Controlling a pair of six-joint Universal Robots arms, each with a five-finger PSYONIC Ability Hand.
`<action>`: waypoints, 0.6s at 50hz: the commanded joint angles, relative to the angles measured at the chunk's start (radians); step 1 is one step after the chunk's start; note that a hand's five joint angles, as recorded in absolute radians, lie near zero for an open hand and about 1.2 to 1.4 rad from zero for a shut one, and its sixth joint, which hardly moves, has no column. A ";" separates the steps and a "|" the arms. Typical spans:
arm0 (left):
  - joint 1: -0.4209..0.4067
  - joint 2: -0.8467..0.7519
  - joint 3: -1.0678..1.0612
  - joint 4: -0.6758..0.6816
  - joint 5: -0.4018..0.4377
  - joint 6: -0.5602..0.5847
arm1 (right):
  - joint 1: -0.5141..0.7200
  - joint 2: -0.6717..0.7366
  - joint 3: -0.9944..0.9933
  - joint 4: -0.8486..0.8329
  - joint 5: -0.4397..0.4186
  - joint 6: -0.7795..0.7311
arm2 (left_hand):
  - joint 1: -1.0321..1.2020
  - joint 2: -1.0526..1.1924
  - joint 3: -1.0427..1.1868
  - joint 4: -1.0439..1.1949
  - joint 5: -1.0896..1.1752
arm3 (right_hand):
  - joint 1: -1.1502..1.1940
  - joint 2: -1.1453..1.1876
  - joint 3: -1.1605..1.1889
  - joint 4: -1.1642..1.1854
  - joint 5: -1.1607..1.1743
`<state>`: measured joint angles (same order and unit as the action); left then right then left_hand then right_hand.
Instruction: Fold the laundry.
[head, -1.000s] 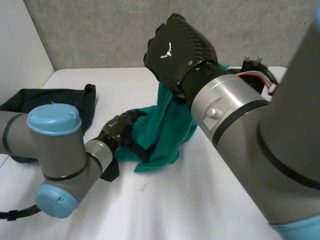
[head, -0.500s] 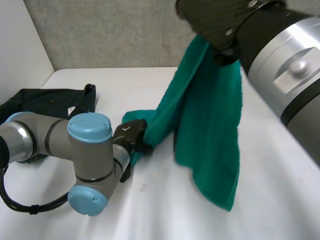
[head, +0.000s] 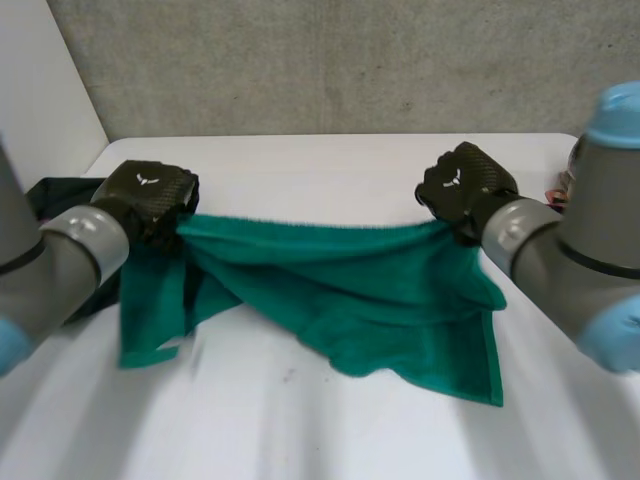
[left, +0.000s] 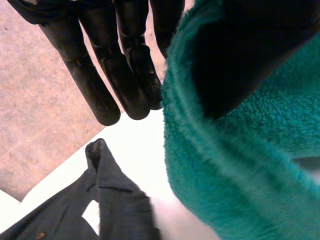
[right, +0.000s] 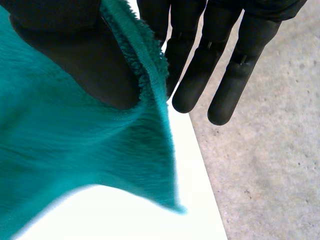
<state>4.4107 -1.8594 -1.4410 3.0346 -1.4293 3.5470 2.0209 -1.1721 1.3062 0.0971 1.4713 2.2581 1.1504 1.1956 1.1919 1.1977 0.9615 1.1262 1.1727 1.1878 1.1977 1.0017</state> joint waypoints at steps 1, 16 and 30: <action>-0.026 -0.263 0.374 0.029 0.016 0.023 | -0.007 0.230 -0.330 -0.279 0.128 0.132 | 0.246 0.201 0.204 0.199 0.260 | 0.270 0.224 0.209 0.199 0.220; -0.057 -0.129 0.426 0.408 -0.059 -0.065 | -0.037 0.145 -0.284 -0.840 0.023 0.184 | 0.246 0.201 0.204 0.199 0.260 | 0.270 0.224 0.209 0.199 0.220; -0.033 -0.196 -0.107 0.473 -0.033 0.016 | -0.071 0.112 0.209 -0.630 -0.029 0.222 | 0.035 -0.010 -0.006 -0.012 0.050 | 0.270 0.224 0.209 0.199 0.220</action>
<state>4.3677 -1.9663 -1.3749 3.4605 -1.4669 3.5100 1.9565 -1.1067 1.3559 -0.6055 1.4640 2.4609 1.1432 1.1727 1.1696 1.1799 0.9572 1.1262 1.1727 1.1898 1.1990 1.0048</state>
